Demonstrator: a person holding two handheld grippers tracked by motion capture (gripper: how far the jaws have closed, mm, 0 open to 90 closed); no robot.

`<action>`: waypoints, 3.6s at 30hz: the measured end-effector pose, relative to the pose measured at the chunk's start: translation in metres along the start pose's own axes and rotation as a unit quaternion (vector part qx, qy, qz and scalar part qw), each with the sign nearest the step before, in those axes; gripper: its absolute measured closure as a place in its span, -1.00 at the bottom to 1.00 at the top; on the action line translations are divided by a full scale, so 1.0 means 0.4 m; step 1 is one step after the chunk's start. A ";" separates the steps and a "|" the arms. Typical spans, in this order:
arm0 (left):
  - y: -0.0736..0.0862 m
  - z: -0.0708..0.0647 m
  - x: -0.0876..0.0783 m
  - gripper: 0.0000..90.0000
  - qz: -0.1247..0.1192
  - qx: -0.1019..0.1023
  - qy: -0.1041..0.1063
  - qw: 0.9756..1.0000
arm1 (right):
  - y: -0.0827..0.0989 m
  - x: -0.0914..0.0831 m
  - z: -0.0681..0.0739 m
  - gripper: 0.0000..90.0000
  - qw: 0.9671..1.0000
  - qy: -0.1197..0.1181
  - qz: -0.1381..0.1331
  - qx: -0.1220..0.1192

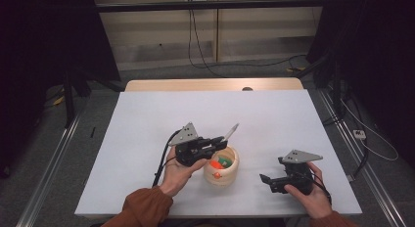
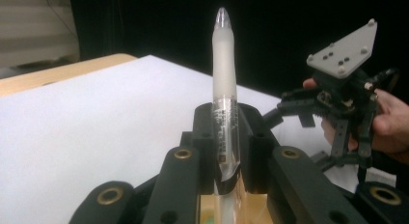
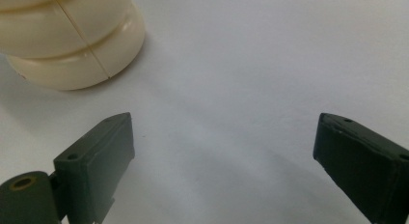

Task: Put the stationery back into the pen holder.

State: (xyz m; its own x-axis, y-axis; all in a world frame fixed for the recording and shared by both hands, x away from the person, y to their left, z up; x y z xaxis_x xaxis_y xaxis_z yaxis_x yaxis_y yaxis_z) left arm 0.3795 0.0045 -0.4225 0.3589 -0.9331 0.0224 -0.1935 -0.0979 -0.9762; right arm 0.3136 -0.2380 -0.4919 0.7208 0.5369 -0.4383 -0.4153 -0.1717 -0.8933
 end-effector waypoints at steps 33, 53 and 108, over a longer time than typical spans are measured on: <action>0.007 0.012 -0.025 -0.07 0.054 -0.002 -0.023 0.998 | 0.003 0.004 0.003 -0.84 1.000 -0.005 0.004 0.000; -0.005 0.047 -0.077 -0.85 0.096 0.022 -0.067 0.993 | 0.001 0.004 0.004 -0.85 1.000 -0.003 0.000 0.003; 0.016 0.102 -0.308 -0.86 0.143 0.054 -0.171 0.973 | -0.002 0.003 0.001 -0.86 1.000 0.002 -0.005 0.005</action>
State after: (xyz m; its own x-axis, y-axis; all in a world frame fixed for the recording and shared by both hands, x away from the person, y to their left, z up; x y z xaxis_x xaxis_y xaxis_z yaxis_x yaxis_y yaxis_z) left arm 0.3714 0.1331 -0.4402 0.5914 -0.7450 -0.3085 -0.2397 0.2029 -0.9494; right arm 0.3145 -0.2370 -0.4918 0.7272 0.5358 -0.4291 -0.4135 -0.1571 -0.8969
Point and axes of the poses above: each handheld gripper's, and its own axes: x roughly forward along the jaws, y roughly out of its underside, z roughly to its left, the point moved 6 cm from there along x, roughly forward along the jaws, and after that the axes turned 15 degrees about -z, right-handed, at the moved point
